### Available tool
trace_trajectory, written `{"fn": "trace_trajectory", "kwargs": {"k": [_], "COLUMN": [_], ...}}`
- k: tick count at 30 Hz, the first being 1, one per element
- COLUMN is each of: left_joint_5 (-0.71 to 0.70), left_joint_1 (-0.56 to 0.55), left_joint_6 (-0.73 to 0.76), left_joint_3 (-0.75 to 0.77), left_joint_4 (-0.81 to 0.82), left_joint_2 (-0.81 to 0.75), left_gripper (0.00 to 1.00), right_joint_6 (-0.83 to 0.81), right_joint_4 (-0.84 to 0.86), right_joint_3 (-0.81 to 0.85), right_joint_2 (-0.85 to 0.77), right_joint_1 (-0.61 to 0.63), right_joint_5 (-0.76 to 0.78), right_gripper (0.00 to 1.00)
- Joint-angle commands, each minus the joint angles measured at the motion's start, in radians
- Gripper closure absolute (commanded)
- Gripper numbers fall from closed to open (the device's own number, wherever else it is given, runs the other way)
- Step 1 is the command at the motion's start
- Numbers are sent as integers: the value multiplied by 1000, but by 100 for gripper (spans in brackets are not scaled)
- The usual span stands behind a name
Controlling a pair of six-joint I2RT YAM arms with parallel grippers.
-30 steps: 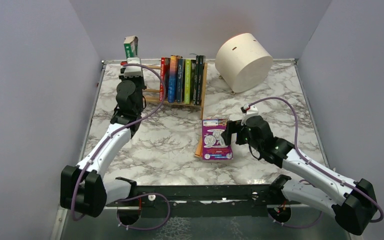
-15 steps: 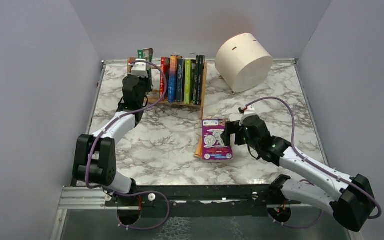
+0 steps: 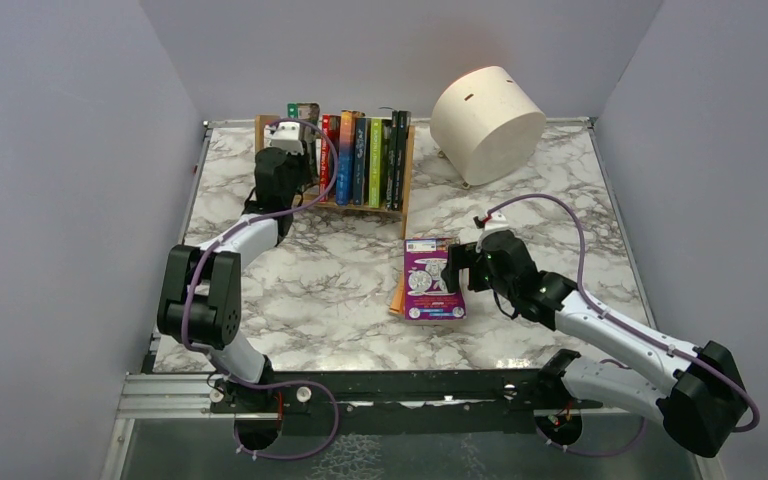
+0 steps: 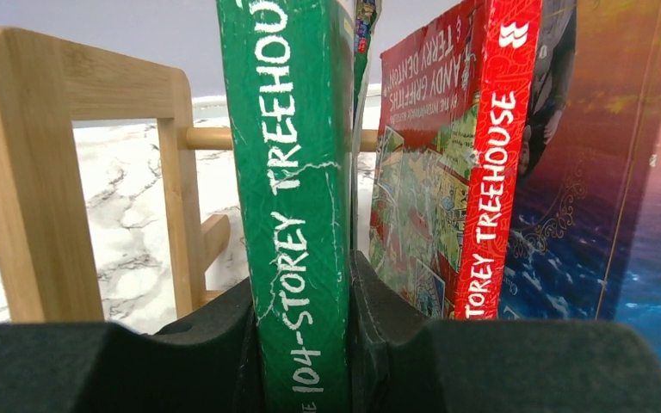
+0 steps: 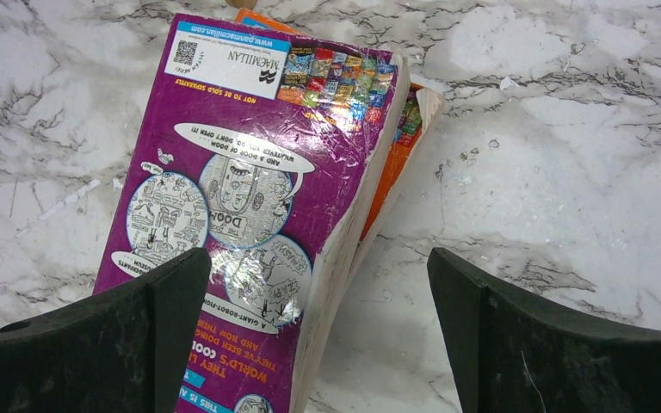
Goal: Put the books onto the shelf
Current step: Place the book on the shelf.
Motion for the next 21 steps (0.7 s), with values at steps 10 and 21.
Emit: {"fn": "trace_trajectory", "kwargs": {"k": [10, 21], "left_joint_5": [60, 75], "left_joint_1": [7, 8], "left_joint_6": [-54, -54], "left_joint_3": [72, 91], "left_joint_4": [79, 66], "left_joint_2": [48, 79], "left_gripper": [100, 100], "right_joint_6": [-2, -7], "right_joint_4": [32, 31], "right_joint_3": [1, 6], "right_joint_2": [10, 12], "right_joint_1": [5, 5], "right_joint_5": [27, 31], "right_gripper": [4, 4]}}
